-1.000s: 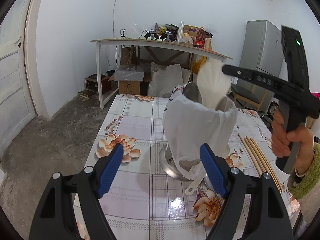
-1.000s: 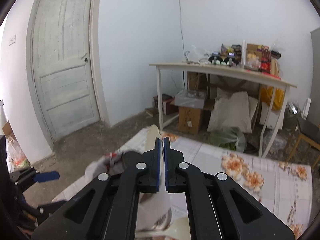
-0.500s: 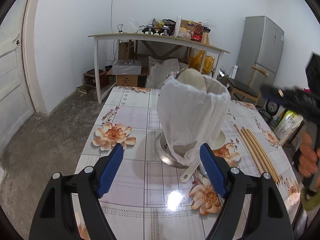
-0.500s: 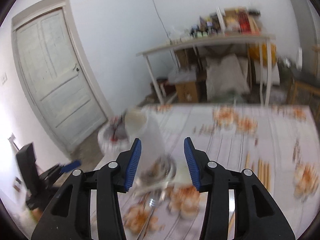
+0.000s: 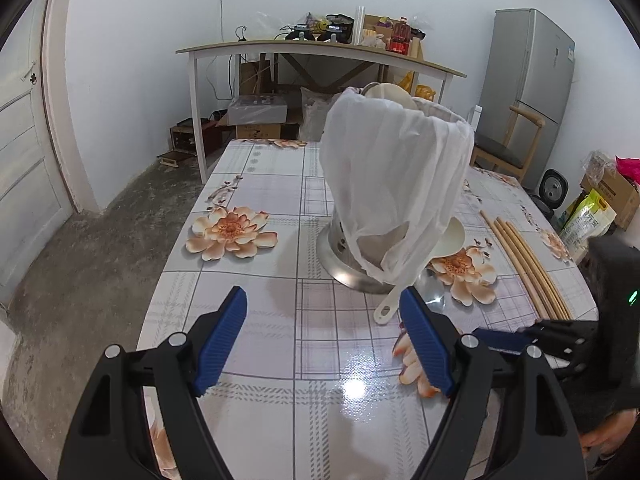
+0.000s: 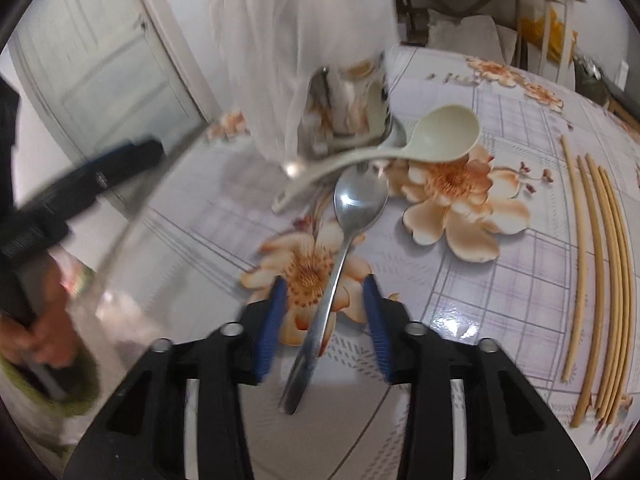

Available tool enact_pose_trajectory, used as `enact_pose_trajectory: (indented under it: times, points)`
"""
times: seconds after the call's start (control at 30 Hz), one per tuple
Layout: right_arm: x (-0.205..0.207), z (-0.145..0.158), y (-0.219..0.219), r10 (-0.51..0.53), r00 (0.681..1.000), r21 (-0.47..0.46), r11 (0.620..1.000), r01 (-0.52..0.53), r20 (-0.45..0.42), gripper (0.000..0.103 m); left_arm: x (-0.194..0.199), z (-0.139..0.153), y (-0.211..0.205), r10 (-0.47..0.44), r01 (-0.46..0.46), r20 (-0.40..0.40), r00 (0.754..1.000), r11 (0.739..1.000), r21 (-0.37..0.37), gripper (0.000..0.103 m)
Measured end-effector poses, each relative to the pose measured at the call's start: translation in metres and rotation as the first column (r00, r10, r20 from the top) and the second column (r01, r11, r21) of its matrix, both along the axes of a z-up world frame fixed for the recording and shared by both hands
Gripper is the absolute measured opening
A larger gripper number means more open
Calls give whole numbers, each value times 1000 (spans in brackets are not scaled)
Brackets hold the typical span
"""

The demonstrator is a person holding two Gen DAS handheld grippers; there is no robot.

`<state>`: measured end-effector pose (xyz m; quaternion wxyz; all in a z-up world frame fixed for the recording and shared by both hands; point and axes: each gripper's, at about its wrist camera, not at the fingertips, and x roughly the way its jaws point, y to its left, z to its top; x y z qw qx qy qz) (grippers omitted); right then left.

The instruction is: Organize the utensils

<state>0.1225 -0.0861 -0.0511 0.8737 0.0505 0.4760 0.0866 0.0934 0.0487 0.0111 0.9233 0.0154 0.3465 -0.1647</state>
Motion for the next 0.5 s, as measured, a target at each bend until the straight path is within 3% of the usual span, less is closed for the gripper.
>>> enact_pose_trajectory:
  times: [0.17, 0.27, 0.5]
  points:
    - [-6, -2, 15, 20, 1000, -143, 990, -17, 19, 11, 3, -1, -2, -18, 18, -4, 1000, 1000, -12, 74]
    - [-11, 0, 11, -12, 1000, -132, 991, 12, 7, 5, 6, -5, -8, -50, 50, -19, 999, 999, -15, 67]
    - [-26, 2, -28, -145, 989, -96, 985, 143, -14, 4, 11, -21, -39, -158, 158, -59, 986, 987, 2, 54]
